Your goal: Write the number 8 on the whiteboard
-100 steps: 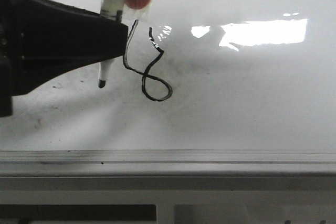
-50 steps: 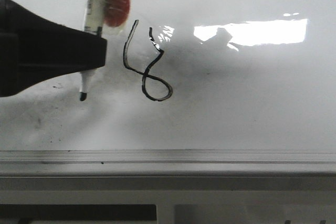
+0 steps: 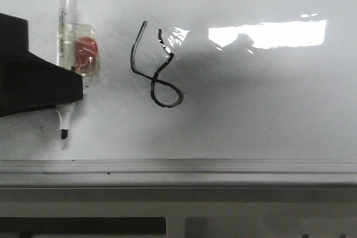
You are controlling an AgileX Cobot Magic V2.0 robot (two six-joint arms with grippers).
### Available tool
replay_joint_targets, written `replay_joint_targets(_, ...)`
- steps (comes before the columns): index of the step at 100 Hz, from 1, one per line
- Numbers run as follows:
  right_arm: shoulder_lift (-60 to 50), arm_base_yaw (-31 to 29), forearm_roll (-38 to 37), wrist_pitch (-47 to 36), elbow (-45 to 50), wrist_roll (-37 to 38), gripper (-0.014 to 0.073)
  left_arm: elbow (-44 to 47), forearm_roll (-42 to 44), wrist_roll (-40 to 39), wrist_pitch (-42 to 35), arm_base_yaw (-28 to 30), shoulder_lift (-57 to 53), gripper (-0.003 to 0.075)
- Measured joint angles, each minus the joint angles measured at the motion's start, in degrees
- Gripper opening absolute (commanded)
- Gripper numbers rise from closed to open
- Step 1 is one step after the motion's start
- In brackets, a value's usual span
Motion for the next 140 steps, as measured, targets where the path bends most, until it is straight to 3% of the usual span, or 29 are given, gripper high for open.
replay_joint_targets(17, 0.00, 0.00, 0.00, 0.12, 0.00, 0.00, 0.0416, 0.00, 0.00, 0.00, 0.00, 0.00, 0.00, -0.0006)
replay_joint_targets(38, 0.00, 0.00, 0.00, 0.49, 0.00, 0.00, 0.0416, 0.00, -0.09, 0.00, 0.00, 0.00, 0.00, 0.0259)
replay_joint_targets(48, 0.00, 0.00, 0.00, 0.59, 0.00, 0.00, 0.0416, 0.00, -0.09, 0.00, -0.87, 0.00, -0.09, 0.0303)
replay_joint_targets(66, 0.00, 0.00, 0.00, 0.82, 0.00, 0.00, 0.0380, 0.00, -0.09, 0.00, -2.55, 0.00, -0.22, 0.0302)
replay_joint_targets(73, -0.11, 0.00, -0.37, 0.82, 0.00, 0.00, 0.0276, 0.00, -0.09, 0.00, -2.64, 0.00, -0.35, 0.0302)
replay_joint_targets(90, -3.66, 0.00, -1.99, 0.63, 0.12, 0.00, -0.0073, 0.00, 0.36, 0.00, -2.31, 0.00, -3.77, 0.0277)
replay_joint_targets(99, -8.74, 0.00, -2.36, -2.24, 1.70, 0.10, -0.0064, 0.00, 2.03, 0.17, -1.43, 0.00, -7.21, 0.0183)
replay_joint_targets(113, -18.74, 0.00, -3.04, -9.15, 8.80, 0.10, -0.0064, 0.74, 5.21, 1.21, 1.48, 0.00, -14.42, -0.0021)
replay_joint_targets(140, -46.03, 0.00, -6.95, -19.29, 32.44, 0.10, -0.0064, 7.42, 13.53, 1.46, 7.78, 0.00, -32.65, -0.0020)
